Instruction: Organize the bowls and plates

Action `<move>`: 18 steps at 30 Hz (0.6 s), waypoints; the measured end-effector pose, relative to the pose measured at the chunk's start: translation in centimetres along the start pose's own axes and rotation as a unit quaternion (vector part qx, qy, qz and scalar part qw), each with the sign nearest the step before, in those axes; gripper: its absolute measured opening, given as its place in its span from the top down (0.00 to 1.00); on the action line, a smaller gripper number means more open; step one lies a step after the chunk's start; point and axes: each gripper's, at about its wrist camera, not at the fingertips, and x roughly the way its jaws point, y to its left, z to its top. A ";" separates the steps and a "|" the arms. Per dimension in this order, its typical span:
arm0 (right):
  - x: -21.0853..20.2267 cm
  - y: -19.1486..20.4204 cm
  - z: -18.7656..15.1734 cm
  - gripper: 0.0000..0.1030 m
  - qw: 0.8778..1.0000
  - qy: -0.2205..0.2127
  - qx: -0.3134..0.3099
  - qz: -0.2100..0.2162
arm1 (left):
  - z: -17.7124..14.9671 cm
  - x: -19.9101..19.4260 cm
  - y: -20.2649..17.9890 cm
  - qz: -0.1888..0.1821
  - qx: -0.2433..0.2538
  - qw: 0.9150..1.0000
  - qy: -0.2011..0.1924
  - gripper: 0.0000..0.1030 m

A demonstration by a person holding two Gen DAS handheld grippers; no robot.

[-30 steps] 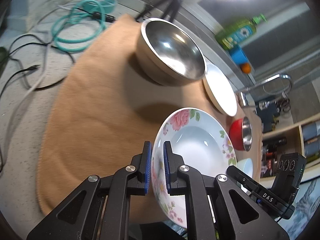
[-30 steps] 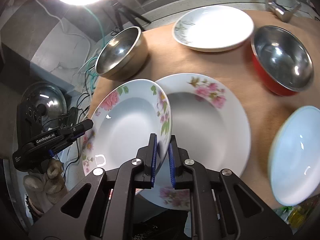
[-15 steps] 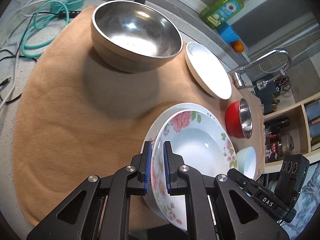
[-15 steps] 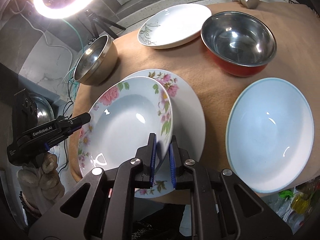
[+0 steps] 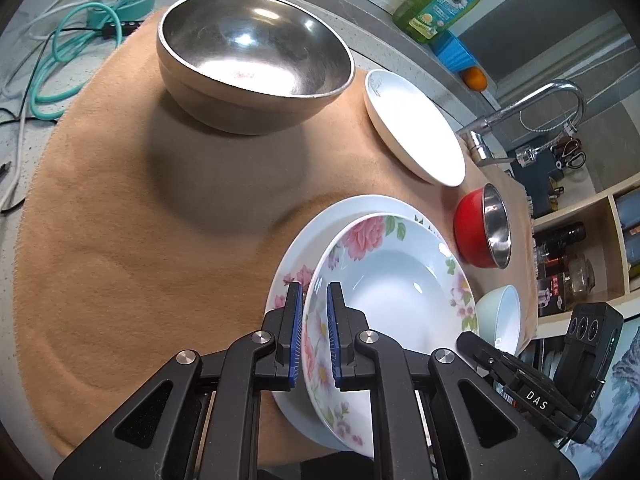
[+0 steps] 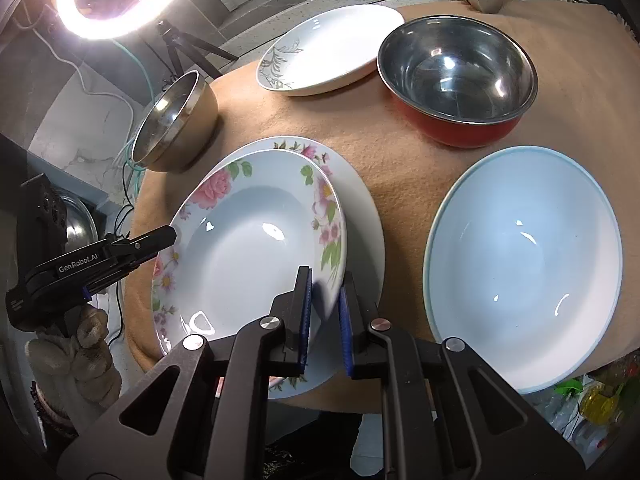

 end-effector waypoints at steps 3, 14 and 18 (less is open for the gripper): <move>0.1 -0.2 -0.1 0.87 1.000 0.001 0.001 -0.003 | 0.0 0.1 -0.2 0.003 0.004 1.000 0.001 0.90; 0.4 0.0 -0.3 0.87 1.000 0.005 -0.007 -0.011 | -0.1 0.7 -0.8 0.026 0.023 0.999 0.004 0.90; 0.5 0.2 -0.3 0.86 1.000 0.007 -0.013 -0.015 | -0.3 0.9 -1.6 0.048 0.053 0.997 0.000 0.90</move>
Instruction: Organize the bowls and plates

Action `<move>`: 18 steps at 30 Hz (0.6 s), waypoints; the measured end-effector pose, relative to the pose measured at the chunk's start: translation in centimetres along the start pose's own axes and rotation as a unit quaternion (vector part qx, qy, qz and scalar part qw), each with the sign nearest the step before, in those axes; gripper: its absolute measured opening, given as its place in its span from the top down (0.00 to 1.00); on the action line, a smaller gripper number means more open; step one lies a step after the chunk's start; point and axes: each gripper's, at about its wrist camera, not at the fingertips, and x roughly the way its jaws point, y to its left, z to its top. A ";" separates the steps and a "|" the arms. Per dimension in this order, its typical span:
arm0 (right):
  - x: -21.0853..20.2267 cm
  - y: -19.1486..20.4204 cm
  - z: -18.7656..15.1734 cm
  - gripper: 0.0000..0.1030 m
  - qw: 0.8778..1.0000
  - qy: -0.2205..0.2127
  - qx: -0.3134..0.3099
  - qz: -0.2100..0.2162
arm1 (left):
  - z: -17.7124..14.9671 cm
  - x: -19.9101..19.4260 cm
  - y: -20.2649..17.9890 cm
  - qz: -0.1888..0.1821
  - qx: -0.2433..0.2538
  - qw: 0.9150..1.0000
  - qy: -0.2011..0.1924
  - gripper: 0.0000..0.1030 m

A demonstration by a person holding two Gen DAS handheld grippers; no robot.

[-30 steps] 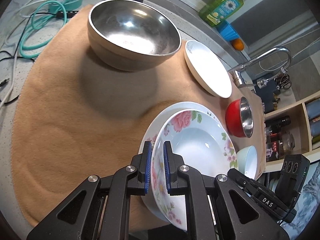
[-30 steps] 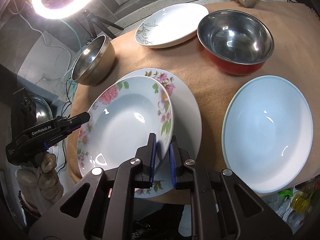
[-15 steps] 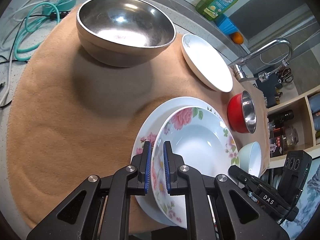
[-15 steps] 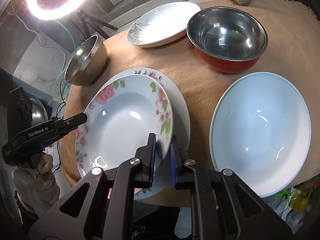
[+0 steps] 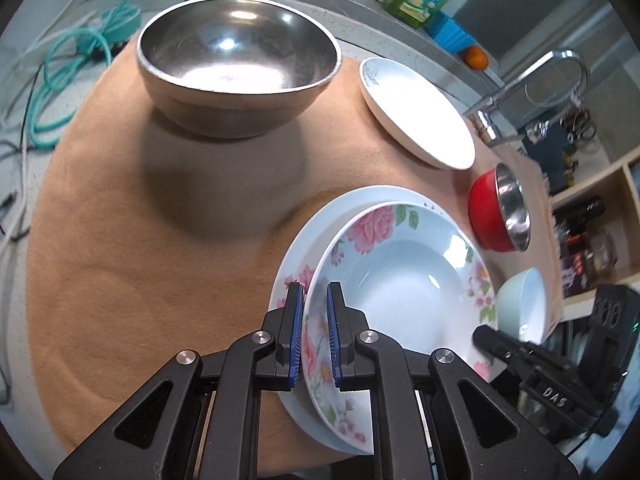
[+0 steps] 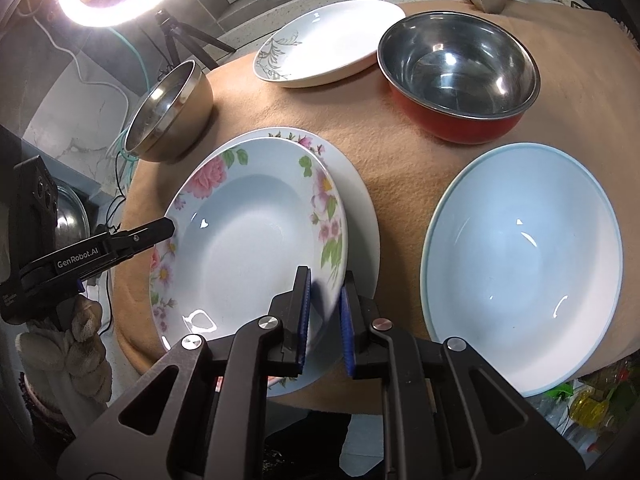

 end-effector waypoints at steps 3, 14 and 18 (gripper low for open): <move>0.1 0.5 0.1 0.85 1.000 0.005 -0.015 -0.009 | 0.1 0.1 -0.5 0.016 0.018 1.000 -0.003 0.90; 0.5 1.9 0.1 0.78 0.997 0.014 -0.060 -0.040 | 0.2 0.3 -1.3 0.042 0.059 0.997 -0.001 0.89; 0.5 1.8 0.1 0.77 0.997 0.018 -0.060 -0.036 | 0.2 0.3 -1.5 0.047 0.071 0.996 0.000 0.89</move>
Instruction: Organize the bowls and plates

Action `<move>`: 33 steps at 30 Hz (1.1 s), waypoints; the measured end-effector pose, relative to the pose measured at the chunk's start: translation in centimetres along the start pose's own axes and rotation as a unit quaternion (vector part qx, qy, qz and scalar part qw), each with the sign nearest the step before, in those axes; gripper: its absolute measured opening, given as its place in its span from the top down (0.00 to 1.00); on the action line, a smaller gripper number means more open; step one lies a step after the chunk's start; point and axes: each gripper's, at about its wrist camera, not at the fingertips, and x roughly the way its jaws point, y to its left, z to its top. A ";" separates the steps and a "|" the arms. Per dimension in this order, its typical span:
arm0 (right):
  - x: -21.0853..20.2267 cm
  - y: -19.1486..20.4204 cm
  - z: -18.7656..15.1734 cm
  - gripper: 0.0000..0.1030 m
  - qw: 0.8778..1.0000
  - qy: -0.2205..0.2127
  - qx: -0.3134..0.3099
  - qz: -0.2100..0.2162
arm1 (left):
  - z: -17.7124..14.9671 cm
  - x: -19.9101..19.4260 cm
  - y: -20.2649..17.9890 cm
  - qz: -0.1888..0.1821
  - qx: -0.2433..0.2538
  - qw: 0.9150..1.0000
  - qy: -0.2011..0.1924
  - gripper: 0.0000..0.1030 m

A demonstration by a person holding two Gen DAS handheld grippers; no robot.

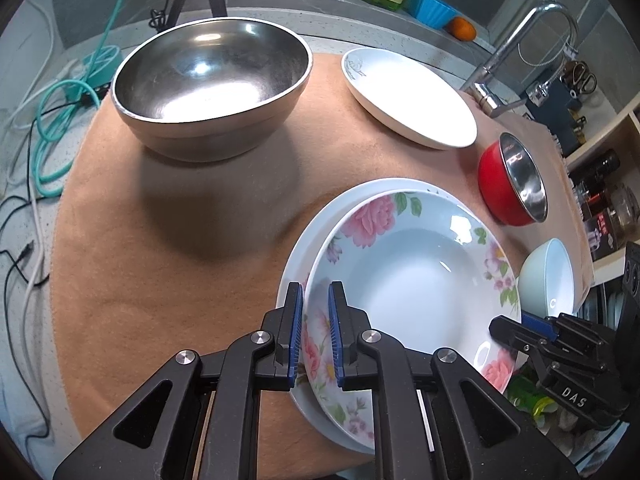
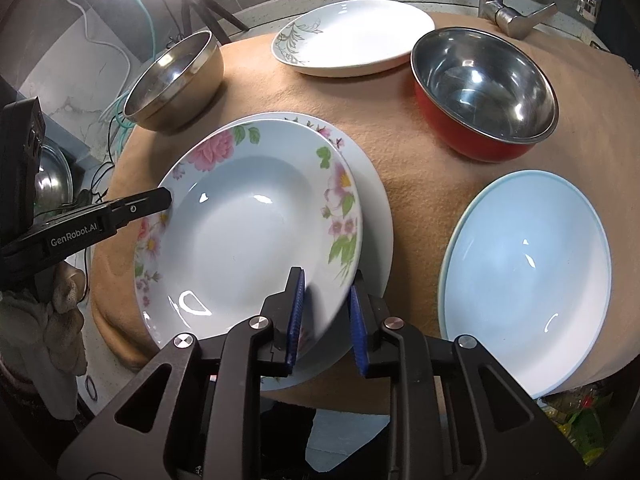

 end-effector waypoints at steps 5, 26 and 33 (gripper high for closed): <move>0.0 -1.7 0.0 0.77 0.998 0.008 0.048 0.050 | 0.1 0.1 -0.1 0.000 0.002 1.000 0.002 0.89; 0.7 -4.2 -0.4 0.78 0.980 0.032 0.142 0.139 | 0.0 -0.2 1.0 -0.025 -0.031 0.999 0.007 0.89; 0.5 -4.0 -0.2 0.78 0.983 0.030 0.132 0.123 | -0.1 -0.3 1.1 -0.027 -0.035 0.999 0.007 0.89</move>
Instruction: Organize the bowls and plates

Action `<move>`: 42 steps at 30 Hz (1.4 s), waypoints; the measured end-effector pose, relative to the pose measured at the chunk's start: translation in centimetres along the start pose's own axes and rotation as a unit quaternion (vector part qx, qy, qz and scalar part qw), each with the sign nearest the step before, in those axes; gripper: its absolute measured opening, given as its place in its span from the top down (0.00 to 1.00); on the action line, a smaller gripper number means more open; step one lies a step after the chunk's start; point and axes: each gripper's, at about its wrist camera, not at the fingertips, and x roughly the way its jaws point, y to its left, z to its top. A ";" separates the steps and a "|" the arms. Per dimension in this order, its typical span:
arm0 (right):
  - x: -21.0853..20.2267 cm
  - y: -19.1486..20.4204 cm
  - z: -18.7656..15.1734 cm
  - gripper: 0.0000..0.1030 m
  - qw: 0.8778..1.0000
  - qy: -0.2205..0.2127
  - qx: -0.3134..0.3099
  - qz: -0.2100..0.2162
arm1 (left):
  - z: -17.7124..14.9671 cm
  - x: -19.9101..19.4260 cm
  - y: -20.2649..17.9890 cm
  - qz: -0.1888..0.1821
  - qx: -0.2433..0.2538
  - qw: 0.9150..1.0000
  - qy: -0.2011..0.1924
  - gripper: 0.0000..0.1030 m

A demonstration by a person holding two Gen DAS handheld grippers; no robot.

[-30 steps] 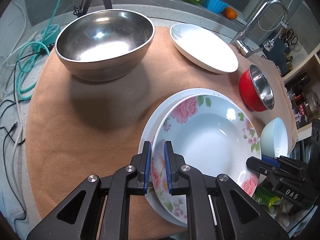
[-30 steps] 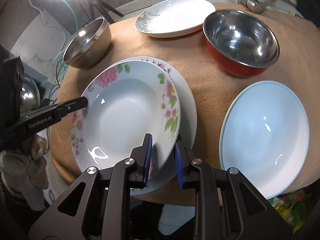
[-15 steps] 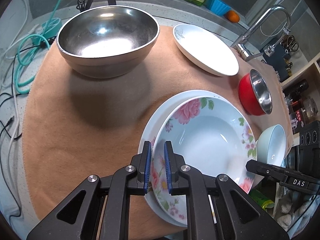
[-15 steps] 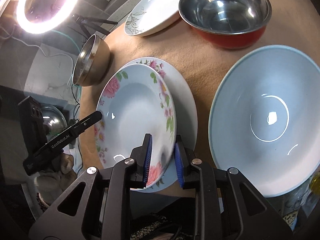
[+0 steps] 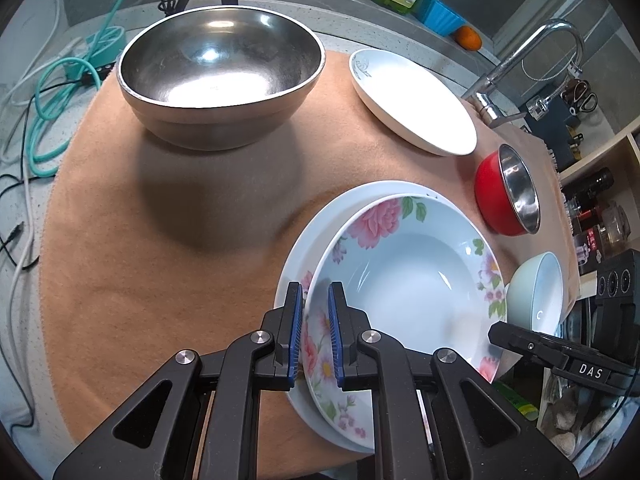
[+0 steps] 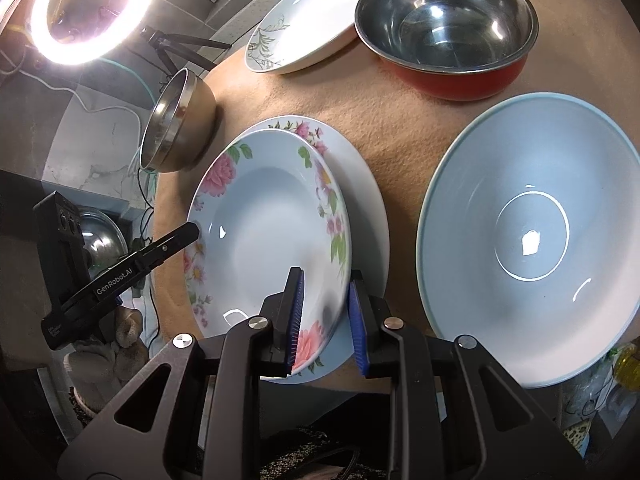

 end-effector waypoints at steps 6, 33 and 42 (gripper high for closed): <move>-0.5 -0.1 0.1 0.77 1.000 -0.005 -0.005 -0.009 | 0.0 -0.1 0.2 -0.003 -0.004 1.000 0.002 0.89; -9.4 3.0 4.6 0.75 0.994 -0.073 -0.069 0.030 | 4.3 -3.3 -2.4 -0.047 0.015 0.998 -0.034 0.89; -8.2 4.0 6.4 0.66 0.995 -0.084 -0.031 0.053 | 12.0 -4.9 -4.7 -0.018 0.100 0.993 -0.060 0.89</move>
